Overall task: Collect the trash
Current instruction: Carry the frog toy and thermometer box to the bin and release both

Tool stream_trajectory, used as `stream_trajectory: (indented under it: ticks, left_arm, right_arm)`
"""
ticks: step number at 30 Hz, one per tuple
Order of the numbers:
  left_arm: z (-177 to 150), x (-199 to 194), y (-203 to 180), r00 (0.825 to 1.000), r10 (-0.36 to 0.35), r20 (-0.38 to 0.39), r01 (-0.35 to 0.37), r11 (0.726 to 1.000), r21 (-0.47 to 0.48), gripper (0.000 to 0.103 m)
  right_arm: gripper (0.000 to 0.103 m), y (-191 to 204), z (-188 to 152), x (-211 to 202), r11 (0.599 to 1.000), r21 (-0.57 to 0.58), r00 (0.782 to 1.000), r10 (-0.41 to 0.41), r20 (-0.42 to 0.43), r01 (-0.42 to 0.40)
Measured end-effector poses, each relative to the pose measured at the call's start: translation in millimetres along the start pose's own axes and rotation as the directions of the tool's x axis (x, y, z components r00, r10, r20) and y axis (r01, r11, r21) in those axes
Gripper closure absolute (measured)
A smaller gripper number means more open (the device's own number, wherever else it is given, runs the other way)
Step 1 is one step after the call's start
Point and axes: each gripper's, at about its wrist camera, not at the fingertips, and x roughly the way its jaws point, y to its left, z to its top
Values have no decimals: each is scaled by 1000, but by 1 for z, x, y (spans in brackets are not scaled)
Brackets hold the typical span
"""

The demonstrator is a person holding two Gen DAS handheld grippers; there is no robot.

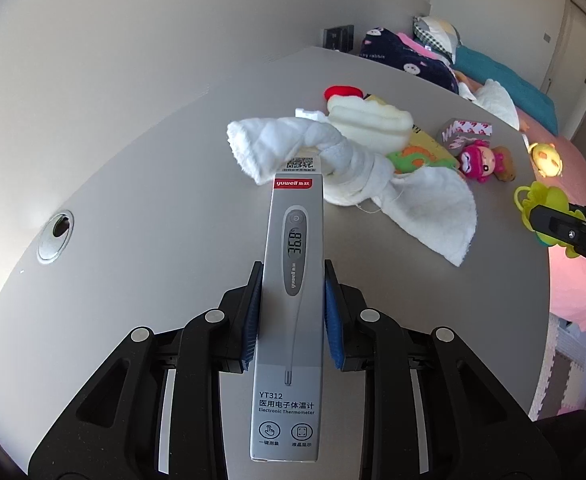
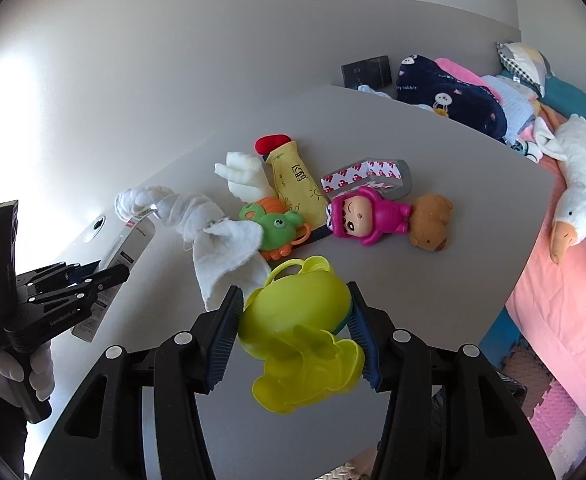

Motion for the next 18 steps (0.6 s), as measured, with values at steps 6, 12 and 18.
stream_trajectory:
  ticks: [6,12,18]
  left_arm:
    - [9,-18,-14,999,5,40,-5,1000,6,76]
    - [20,-30,-39,997,-9,74,6,999,39,76]
    - [29,-32,-72,995,-48,86,40,995,90,76]
  right_arm:
    - [50,-11,-1,-19,1000,10,999,6,36,-6]
    - [50,-29,-1,-36,1000,23,998,0,64,-1]
    - [50,-51,-7,-57,999,49,996,-28,89,23]
